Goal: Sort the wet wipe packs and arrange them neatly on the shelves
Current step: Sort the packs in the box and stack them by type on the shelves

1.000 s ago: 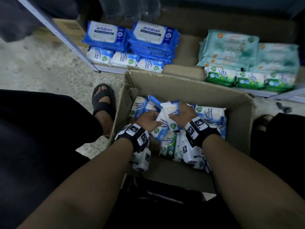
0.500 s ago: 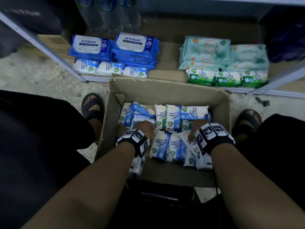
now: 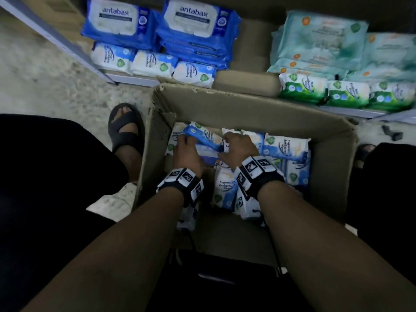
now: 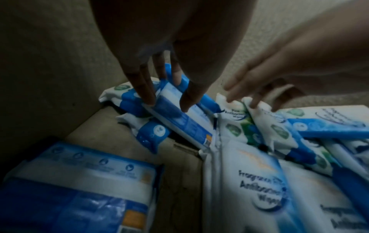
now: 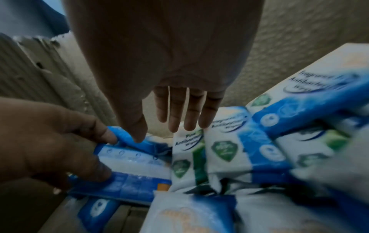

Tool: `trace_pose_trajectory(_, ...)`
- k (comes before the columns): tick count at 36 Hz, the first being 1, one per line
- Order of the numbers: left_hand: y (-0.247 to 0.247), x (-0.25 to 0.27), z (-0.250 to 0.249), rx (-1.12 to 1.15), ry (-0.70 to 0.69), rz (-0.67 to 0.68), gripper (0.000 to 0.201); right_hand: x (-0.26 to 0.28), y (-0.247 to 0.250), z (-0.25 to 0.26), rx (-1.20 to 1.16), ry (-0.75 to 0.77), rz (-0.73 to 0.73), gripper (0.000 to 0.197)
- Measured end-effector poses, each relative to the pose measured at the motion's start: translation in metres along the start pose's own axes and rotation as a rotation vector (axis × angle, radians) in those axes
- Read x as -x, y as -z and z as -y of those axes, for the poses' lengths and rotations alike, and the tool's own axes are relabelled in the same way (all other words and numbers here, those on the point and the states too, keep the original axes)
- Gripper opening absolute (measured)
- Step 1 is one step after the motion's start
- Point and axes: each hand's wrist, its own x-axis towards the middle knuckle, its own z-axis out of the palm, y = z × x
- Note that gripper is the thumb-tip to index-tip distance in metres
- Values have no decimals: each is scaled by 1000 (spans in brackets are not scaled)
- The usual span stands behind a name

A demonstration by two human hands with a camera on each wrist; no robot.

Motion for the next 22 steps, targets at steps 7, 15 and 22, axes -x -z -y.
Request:
trace_pose_trajectory(7, 5, -7, 7, 39, 76, 80, 52, -22, -27, 22, 130, 88, 40, 78)
trace_pose_trajectory(15, 15, -12, 9, -26, 85, 325, 42, -32, -19, 21, 163, 92, 44, 51)
trace_pose_trajectory(22, 11, 2, 8, 152, 154, 357, 41, -26, -27, 19, -33, 25, 83, 46)
